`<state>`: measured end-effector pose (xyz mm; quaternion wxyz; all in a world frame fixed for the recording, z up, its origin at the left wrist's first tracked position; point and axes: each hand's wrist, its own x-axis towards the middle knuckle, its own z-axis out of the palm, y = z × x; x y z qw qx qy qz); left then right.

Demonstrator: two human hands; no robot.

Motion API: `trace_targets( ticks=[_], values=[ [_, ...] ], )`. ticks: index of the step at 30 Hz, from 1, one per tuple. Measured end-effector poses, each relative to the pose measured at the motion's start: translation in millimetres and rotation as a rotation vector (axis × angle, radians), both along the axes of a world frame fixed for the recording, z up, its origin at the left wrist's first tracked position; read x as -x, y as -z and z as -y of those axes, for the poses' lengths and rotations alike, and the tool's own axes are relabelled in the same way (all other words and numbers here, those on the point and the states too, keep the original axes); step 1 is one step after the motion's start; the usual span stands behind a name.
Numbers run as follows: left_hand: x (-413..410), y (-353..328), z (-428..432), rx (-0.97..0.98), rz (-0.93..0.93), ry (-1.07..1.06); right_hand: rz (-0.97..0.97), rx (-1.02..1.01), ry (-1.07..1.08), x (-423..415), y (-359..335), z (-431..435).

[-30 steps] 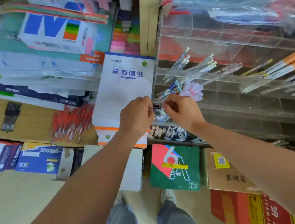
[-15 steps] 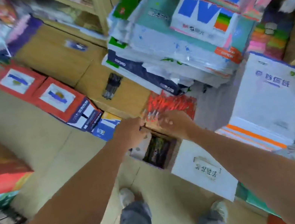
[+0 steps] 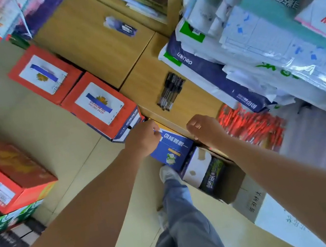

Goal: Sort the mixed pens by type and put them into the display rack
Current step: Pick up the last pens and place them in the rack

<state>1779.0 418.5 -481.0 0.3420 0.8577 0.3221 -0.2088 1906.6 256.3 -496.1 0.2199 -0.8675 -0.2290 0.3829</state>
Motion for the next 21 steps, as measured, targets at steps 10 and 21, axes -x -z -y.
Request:
trace_targets(
  ticks=[10,21],
  values=[
    [-81,66,-81,0.033,-0.067,0.09,-0.065,0.144,0.145,-64,69,-84],
    [-137,139,-236,-0.236,-0.091,0.378,0.095,-0.023,-0.05,-99,123,-234]
  ],
)
